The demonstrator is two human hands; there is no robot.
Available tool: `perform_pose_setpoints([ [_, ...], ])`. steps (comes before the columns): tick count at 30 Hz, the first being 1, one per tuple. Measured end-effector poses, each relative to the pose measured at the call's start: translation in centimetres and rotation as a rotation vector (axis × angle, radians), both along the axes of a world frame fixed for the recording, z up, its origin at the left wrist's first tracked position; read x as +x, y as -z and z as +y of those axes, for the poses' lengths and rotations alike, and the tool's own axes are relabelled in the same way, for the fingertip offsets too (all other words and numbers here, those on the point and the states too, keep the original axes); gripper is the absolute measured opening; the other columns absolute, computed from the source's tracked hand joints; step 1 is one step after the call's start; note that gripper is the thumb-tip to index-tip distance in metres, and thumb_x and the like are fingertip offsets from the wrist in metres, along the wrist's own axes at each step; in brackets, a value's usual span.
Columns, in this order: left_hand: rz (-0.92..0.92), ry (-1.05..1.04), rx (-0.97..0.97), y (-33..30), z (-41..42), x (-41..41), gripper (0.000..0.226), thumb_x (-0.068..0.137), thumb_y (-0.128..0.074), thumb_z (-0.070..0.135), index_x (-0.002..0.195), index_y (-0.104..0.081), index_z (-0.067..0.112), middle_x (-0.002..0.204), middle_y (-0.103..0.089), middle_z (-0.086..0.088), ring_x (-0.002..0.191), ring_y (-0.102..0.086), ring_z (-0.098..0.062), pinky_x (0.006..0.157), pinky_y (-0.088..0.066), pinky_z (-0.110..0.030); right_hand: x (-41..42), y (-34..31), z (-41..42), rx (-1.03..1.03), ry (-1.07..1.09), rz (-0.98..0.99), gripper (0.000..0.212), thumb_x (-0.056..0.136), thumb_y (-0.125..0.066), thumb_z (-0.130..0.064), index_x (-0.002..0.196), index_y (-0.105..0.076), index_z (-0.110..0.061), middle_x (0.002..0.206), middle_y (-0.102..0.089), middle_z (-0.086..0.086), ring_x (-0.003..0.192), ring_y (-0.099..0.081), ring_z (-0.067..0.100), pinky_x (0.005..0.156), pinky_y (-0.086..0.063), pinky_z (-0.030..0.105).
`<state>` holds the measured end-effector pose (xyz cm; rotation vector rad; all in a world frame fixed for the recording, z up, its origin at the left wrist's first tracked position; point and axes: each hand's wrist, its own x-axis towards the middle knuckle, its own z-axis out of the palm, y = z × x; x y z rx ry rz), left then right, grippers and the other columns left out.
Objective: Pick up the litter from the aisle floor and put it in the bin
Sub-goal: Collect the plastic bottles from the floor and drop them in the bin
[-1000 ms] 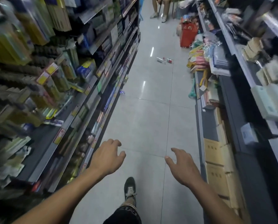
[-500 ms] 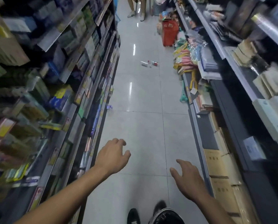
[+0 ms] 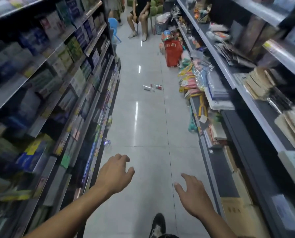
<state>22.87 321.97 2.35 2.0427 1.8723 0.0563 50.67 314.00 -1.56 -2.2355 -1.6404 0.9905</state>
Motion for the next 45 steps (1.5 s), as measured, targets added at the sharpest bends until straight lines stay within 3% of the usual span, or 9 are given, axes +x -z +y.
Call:
perform_pose_setpoints([
  [7,-0.021,-0.125,0.011,-0.2,8.9,1.3,0.048,0.094,-0.042,0.050,0.135,-0.053,0.029,0.136,-0.054,0.010,0.121,-0.051,-0.012,0.094,-0.048,-0.032,1.9,-1.8,15.1,0.037,-0.161,-0.028,0.059,0.099,-0.039,-0.058,0.151,-0.036,-0.030,0.153,-0.038,-0.011,0.141,-0.030,0.014,0.109,-0.035,0.034],
  [18,-0.015,-0.315,0.020,0.4,23.4,-2.8,0.047,0.095,-0.045,0.047,0.136,-0.053,0.026,0.136,-0.055,0.006,0.119,-0.053,-0.016,0.090,-0.045,-0.034,-2.2,-2.2,36.0,0.084,-0.368,-0.055,0.060,0.100,-0.041,-0.055,0.152,-0.037,-0.026,0.153,-0.041,-0.005,0.140,-0.033,0.018,0.110,-0.035,0.035],
  [37,0.008,-0.203,-0.083,2.7,56.1,-5.9,0.048,0.093,-0.045,0.049,0.134,-0.055,0.026,0.130,-0.057,0.007,0.115,-0.054,-0.014,0.087,-0.050,-0.033,-2.0,-0.3,61.1,-0.050,-0.193,-0.080,0.060,0.099,-0.042,-0.057,0.151,-0.038,-0.028,0.153,-0.041,-0.007,0.141,-0.034,0.017,0.108,-0.037,0.036],
  [45,0.041,-0.302,-0.114,4.3,66.1,-3.1,0.045,0.091,-0.046,0.048,0.127,-0.058,0.025,0.126,-0.060,0.008,0.109,-0.056,-0.013,0.081,-0.048,-0.032,0.1,2.1,74.5,-0.093,-0.313,-0.047,0.060,0.099,-0.040,-0.057,0.152,-0.037,-0.028,0.153,-0.041,-0.008,0.141,-0.032,0.016,0.109,-0.036,0.036],
])
